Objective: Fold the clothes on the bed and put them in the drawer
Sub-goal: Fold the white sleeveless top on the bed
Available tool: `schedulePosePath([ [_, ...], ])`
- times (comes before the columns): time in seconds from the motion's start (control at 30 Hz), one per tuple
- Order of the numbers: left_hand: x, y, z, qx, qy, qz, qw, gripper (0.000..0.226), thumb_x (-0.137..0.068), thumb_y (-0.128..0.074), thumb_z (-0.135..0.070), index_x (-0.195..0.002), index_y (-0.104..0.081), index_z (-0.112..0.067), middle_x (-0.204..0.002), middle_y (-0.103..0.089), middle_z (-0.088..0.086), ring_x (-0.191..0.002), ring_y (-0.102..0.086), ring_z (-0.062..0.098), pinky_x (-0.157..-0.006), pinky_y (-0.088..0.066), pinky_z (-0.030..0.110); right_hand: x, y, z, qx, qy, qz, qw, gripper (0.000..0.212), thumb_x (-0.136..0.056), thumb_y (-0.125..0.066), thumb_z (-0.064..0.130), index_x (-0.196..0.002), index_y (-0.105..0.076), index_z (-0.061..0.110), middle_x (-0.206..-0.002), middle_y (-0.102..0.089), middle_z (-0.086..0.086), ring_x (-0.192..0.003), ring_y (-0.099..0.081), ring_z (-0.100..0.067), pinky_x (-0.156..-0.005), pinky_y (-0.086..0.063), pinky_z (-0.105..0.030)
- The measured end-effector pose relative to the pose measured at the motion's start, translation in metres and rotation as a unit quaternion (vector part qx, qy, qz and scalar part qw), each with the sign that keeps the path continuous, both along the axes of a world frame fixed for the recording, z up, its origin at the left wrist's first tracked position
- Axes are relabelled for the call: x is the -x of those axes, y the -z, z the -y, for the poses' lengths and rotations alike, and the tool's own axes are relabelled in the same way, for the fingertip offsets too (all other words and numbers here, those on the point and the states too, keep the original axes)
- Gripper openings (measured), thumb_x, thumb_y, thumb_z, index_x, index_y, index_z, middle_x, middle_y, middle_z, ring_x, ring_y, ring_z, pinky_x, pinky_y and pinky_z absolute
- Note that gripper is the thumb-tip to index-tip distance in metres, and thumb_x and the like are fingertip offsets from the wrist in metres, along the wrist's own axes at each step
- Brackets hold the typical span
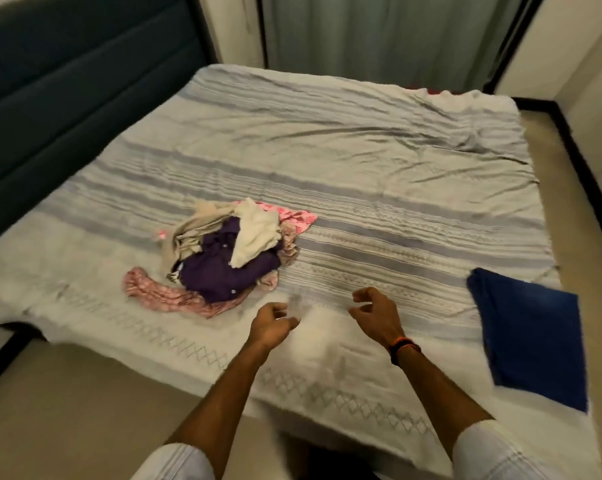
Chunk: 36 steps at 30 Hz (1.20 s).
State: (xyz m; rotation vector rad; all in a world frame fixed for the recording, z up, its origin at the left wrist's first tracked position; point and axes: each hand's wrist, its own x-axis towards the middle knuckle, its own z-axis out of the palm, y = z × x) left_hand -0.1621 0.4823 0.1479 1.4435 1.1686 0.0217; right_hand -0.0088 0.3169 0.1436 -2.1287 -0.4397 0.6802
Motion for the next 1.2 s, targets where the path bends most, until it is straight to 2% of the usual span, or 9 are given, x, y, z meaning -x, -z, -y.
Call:
schedulePosePath([
  [0.17,0.026,0.005,-0.064,-0.021,-0.052,0.000,0.998,0.029,-0.082,-0.076,-0.011,-0.106,-0.059,-0.014,-0.104,-0.061,0.004,-0.096,-0.059,0.020,-0.085,-0.049,0.036,0.011,0.013,-0.083,-0.010,-0.058,-0.007,0.998,0.032,-0.086,-0.073,0.013,-0.116,-0.062,0.011,-0.117,-0.065,-0.005,-0.089,-0.067,-0.018,-0.083,-0.058,-0.039],
  [0.3,0.036,0.006,-0.105,-0.032,-0.082,-0.014,0.996,0.021,-0.084,-0.071,-0.004,-0.081,-0.057,-0.019,-0.087,-0.058,0.004,-0.086,-0.054,0.019,-0.077,-0.043,0.032,0.013,0.019,-0.140,-0.001,-0.094,-0.006,0.996,0.030,-0.086,-0.074,0.014,-0.113,-0.062,0.011,-0.115,-0.066,-0.004,-0.087,-0.066,-0.018,-0.084,-0.056,-0.037],
  [0.43,0.036,0.014,-0.140,-0.015,-0.117,-0.006,0.993,0.029,-0.085,-0.072,-0.003,-0.111,-0.059,-0.006,-0.093,-0.060,0.006,-0.090,-0.056,0.018,-0.079,-0.045,0.032,0.012,0.024,-0.185,0.019,-0.125,-0.005,0.992,0.031,-0.086,-0.073,0.015,-0.115,-0.062,0.009,-0.113,-0.064,-0.003,-0.086,-0.065,-0.018,-0.084,-0.054,-0.034],
  [0.57,0.023,0.031,-0.176,-0.006,-0.120,-0.022,0.992,0.032,-0.085,-0.073,-0.004,-0.114,-0.060,-0.001,-0.094,-0.062,0.006,-0.090,-0.058,0.019,-0.080,-0.047,0.031,0.011,0.035,-0.221,0.031,-0.132,-0.013,0.991,0.028,-0.085,-0.072,0.012,-0.112,-0.064,0.010,-0.110,-0.066,-0.003,-0.091,-0.066,-0.020,-0.078,-0.052,-0.032],
  [0.67,0.007,0.049,-0.214,0.004,-0.090,-0.041,0.995,0.034,-0.084,-0.075,-0.012,-0.115,-0.062,-0.005,-0.101,-0.065,0.004,-0.092,-0.062,0.018,-0.084,-0.054,0.036,0.007,0.045,-0.252,0.048,-0.126,0.004,0.991,0.023,-0.085,-0.071,0.017,-0.107,-0.066,0.013,-0.100,-0.065,0.004,-0.092,-0.067,-0.020,-0.079,-0.053,-0.032],
  [0.8,-0.019,0.072,-0.261,0.011,-0.031,-0.075,0.997,0.036,-0.081,-0.078,-0.021,-0.114,-0.065,-0.015,-0.104,-0.068,-0.002,-0.100,-0.065,0.019,-0.092,-0.055,0.044,-0.001,0.058,-0.291,0.089,-0.102,-0.006,0.991,0.027,-0.084,-0.071,0.016,-0.110,-0.066,0.012,-0.107,-0.069,-0.001,-0.092,-0.067,-0.019,-0.084,-0.054,-0.033],
  [0.97,-0.052,0.098,-0.304,-0.002,0.036,-0.112,0.993,0.040,-0.081,-0.077,-0.022,-0.117,-0.063,-0.013,-0.111,-0.068,0.002,-0.106,-0.063,0.020,-0.097,-0.049,0.034,-0.016,0.078,-0.338,0.133,-0.090,0.004,0.987,0.032,-0.082,-0.072,0.013,-0.112,-0.066,0.008,-0.108,-0.069,-0.003,-0.094,-0.065,-0.019,-0.084,-0.049,-0.027],
  [1.1,-0.075,0.121,-0.320,0.007,0.057,-0.135,0.989,0.048,-0.077,-0.080,-0.025,-0.119,-0.062,-0.012,-0.106,-0.069,0.000,-0.104,-0.064,0.019,-0.094,-0.050,0.031,-0.021,0.101,-0.362,0.179,-0.140,0.069,0.971,0.038,-0.078,-0.072,0.017,-0.115,-0.063,0.011,-0.111,-0.065,-0.008,-0.099,-0.062,-0.027,-0.084,-0.049,-0.034],
  [1.2,-0.085,0.135,-0.323,0.007,0.104,-0.157,0.982,0.031,-0.076,-0.080,-0.027,-0.103,-0.070,-0.015,-0.099,-0.072,0.001,-0.096,-0.066,0.019,-0.083,-0.052,0.030,-0.022,0.112,-0.371,0.218,-0.192,0.095,0.952,0.045,-0.078,-0.077,0.025,-0.119,-0.065,0.016,-0.117,-0.059,-0.008,-0.105,-0.057,-0.028,-0.086,-0.050,-0.040],
])
